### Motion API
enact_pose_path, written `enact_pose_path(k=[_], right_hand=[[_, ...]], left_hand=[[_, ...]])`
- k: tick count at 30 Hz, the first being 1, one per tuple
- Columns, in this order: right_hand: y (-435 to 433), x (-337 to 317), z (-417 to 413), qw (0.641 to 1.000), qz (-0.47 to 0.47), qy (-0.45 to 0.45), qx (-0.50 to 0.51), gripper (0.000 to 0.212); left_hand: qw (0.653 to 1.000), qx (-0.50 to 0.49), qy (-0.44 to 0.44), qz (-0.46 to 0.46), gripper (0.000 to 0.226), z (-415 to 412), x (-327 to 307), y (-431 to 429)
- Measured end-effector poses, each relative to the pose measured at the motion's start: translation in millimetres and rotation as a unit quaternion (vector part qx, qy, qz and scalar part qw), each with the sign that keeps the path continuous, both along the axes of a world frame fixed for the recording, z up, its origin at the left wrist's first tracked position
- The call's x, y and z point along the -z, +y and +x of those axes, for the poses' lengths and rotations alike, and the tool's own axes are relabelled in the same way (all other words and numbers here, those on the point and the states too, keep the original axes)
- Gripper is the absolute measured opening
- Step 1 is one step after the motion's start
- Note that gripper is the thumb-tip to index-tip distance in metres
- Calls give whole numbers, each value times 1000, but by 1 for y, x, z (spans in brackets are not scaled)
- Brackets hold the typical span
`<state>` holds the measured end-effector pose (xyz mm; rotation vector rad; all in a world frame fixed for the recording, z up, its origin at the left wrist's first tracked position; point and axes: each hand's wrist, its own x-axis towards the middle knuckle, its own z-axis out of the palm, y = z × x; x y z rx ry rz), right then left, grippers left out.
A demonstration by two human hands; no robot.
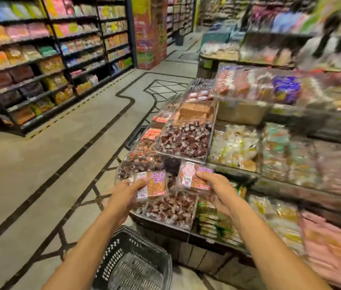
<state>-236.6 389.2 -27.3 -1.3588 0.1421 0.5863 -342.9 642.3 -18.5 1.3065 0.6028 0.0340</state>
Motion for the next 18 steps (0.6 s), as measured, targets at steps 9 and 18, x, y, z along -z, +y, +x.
enact_pose_path(k=[9, 18], right_hand=[[-222, -14, -20, 983, 50, -10, 178, 43], [-406, -16, -37, 965, 38, -12, 257, 38]], left_hand=[[985, 170, -25, 2, 32, 81, -15, -197], [967, 254, -18, 11, 32, 107, -22, -388]])
